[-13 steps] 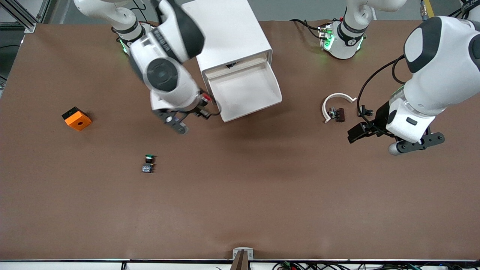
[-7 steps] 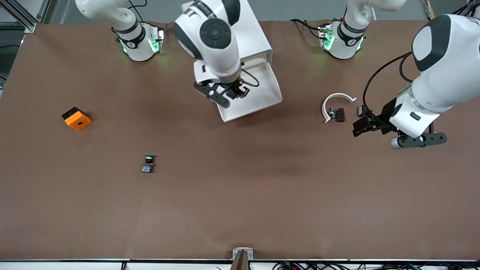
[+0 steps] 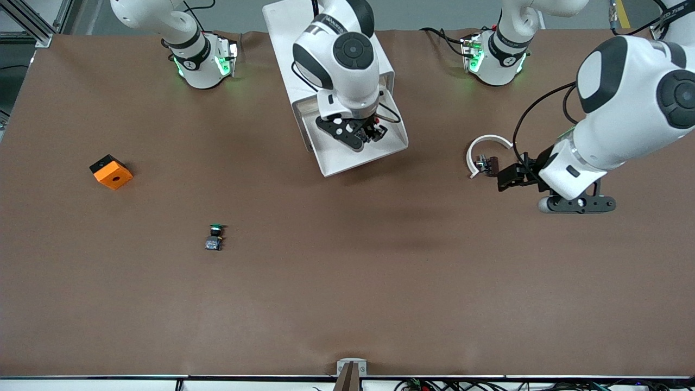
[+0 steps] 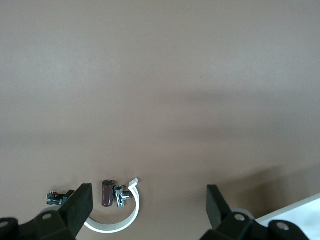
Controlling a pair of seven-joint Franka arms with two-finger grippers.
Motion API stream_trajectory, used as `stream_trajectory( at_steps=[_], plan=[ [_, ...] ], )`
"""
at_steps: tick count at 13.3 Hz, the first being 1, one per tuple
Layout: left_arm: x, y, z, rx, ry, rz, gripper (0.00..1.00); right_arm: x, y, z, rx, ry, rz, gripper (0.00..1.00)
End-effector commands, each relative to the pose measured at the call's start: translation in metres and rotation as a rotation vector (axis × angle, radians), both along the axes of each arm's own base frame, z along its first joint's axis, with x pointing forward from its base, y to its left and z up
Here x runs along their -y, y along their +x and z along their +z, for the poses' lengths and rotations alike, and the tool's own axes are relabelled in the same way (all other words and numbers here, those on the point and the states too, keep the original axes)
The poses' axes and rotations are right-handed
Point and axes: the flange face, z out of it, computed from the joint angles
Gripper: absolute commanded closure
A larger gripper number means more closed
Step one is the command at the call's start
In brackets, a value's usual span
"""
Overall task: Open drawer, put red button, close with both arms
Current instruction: 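Lower the red button into the drawer and open the right gripper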
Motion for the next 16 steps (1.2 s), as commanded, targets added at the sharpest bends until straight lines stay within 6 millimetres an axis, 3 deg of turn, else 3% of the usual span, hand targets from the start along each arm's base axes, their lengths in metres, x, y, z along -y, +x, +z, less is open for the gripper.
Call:
stream_trajectory(
  at_steps=[1, 3, 8, 11, 12, 13, 16],
  plan=[
    [0.016, -0.011, -0.002, -0.002, 0.014, -0.046, 0.0, 0.006, 0.008, -0.006, 0.029, -0.033, -0.038, 1.0],
    [0.02, -0.012, -0.005, -0.007, 0.016, -0.048, 0.0, 0.013, 0.01, -0.016, 0.035, -0.062, -0.032, 1.0],
    [0.049, -0.02, -0.009, -0.014, 0.017, -0.071, 0.0, 0.011, 0.007, -0.028, 0.033, -0.068, -0.027, 1.0],
    [0.055, -0.023, -0.01, -0.023, 0.018, -0.067, 0.0, 0.009, 0.008, -0.039, 0.04, -0.076, -0.023, 1.0],
    [0.055, -0.023, -0.01, -0.023, 0.018, -0.067, 0.0, 0.009, 0.011, -0.039, 0.047, -0.072, -0.025, 0.82],
    [0.055, -0.023, -0.01, -0.021, 0.018, -0.066, 0.0, 0.008, 0.009, -0.04, 0.046, -0.073, -0.022, 0.01],
    [0.064, -0.026, -0.01, -0.024, 0.016, -0.07, 0.0, 0.009, 0.014, -0.033, 0.054, -0.067, -0.005, 0.0]
  ],
)
